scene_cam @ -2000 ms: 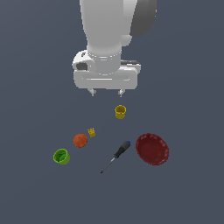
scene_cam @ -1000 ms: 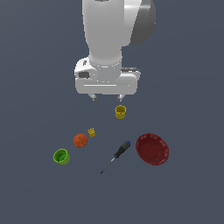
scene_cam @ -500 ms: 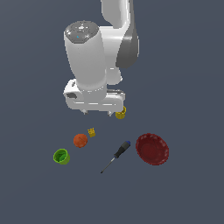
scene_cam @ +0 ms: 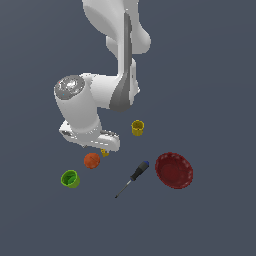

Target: Pick up a designated object from a clutter of objects.

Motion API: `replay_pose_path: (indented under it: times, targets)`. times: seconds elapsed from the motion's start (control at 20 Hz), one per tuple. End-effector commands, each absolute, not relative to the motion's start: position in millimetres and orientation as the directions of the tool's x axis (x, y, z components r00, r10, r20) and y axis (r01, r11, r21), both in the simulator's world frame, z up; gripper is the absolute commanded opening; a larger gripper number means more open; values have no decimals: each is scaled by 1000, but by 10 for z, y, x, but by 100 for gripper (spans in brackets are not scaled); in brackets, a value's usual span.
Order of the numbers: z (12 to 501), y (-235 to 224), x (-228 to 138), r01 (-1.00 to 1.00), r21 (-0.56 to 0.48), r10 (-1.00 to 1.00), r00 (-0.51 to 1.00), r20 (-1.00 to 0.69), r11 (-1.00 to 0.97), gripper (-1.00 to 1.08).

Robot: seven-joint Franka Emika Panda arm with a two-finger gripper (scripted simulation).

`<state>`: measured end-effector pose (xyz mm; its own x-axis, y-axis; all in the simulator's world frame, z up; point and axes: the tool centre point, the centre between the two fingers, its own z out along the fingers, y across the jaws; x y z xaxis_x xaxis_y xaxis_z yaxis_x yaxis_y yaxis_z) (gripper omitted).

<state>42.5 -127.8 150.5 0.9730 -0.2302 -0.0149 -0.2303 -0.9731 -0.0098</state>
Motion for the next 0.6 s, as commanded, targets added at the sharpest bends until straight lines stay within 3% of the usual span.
replay_pose_path:
  times: [0.0,0.55]
  targets:
    - [1322,-1418,442,-256,-7,-256,967,-9,-967,100]
    - [971,-1687,435,-304,0,-304,953,0,-953,100]
